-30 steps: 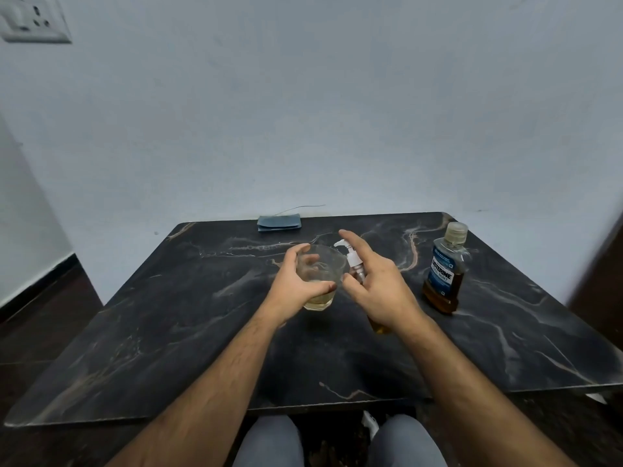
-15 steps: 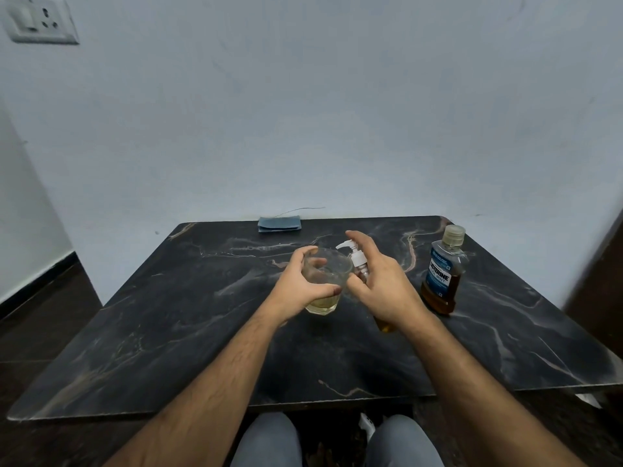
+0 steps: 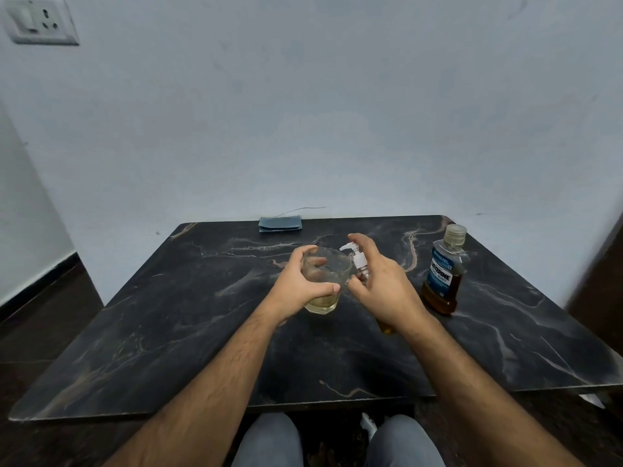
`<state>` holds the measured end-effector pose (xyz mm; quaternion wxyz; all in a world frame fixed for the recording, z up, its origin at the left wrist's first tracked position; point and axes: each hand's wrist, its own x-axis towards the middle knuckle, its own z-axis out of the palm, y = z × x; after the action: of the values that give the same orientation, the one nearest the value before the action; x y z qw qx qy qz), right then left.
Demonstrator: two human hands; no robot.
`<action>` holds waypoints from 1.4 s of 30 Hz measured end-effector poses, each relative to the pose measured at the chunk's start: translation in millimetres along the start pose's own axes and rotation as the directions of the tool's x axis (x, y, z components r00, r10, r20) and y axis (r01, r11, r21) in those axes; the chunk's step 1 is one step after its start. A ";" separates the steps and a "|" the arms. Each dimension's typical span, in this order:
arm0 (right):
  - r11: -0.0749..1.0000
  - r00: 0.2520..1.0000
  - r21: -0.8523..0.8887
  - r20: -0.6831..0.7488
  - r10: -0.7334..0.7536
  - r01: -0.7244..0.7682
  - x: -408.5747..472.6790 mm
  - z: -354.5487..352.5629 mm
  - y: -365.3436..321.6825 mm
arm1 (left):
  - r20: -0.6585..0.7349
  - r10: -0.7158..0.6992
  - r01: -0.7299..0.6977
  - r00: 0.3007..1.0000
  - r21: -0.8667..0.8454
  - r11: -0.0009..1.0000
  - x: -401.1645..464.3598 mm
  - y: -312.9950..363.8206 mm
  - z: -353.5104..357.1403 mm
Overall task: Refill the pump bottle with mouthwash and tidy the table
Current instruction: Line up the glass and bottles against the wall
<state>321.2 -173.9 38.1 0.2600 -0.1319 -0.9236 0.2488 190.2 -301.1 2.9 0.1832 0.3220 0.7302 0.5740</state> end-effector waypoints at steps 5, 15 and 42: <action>0.999 0.999 -0.033 -0.037 0.001 -0.002 0.4 2.6 2.6 | 0.001 -0.005 0.005 1.000 -0.002 1.000 1.1 0.5 -1.1; 0.999 0.999 -0.032 -0.045 -0.008 0.007 1.1 4.7 2.9 | -0.002 -0.003 0.003 1.000 -0.015 1.000 2.9 -0.9 -0.2; 0.896 0.952 0.366 -0.069 0.297 -0.253 2.4 16.0 32.0 | -0.204 -0.013 -0.019 0.979 -0.153 0.988 9.1 -24.6 -6.2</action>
<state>314.1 -152.3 10.3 0.2978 -0.2278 -0.8182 0.4359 173.3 -302.6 -18.0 0.1307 0.2471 0.6981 0.6592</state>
